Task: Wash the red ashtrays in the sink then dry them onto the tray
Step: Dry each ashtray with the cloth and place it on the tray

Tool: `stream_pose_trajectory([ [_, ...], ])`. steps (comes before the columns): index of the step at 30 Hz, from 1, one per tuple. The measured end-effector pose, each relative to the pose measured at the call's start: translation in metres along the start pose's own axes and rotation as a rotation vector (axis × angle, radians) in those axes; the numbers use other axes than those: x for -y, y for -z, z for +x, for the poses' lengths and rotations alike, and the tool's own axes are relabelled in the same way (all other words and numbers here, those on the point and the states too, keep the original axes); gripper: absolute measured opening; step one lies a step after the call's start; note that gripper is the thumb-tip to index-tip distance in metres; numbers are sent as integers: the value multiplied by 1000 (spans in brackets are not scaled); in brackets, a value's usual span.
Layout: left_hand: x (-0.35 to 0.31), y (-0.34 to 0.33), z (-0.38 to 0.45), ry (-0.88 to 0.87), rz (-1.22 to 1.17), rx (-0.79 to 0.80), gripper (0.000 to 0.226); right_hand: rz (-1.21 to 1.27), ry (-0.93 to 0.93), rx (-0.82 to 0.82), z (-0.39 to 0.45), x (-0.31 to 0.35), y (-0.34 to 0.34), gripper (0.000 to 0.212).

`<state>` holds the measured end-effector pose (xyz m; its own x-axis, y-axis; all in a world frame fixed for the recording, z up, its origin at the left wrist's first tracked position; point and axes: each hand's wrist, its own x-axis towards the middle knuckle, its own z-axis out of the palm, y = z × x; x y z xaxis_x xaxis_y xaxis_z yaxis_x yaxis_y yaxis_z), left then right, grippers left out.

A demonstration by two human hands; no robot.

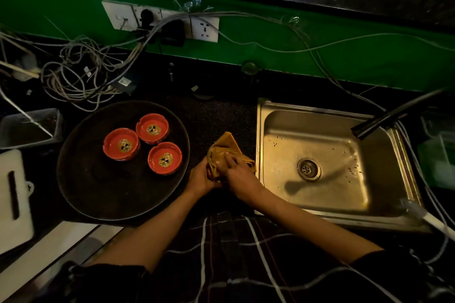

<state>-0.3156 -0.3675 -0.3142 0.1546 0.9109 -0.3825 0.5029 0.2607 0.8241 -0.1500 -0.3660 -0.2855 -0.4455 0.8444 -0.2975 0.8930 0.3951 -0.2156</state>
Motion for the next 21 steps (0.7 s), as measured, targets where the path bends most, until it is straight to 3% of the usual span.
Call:
stream_pose_trajectory([
  [8, 2, 1, 0, -26, 14, -9, 113, -19, 48, -67, -37, -19, -2, 53],
  [13, 0, 0, -1, -37, 2, 4, 116, 34, 48, -77, -48, -24, -7, 72],
  [21, -1, 1, -4, -36, 16, 20, 113, 291, -84, -236, -31, -4, -7, 40],
])
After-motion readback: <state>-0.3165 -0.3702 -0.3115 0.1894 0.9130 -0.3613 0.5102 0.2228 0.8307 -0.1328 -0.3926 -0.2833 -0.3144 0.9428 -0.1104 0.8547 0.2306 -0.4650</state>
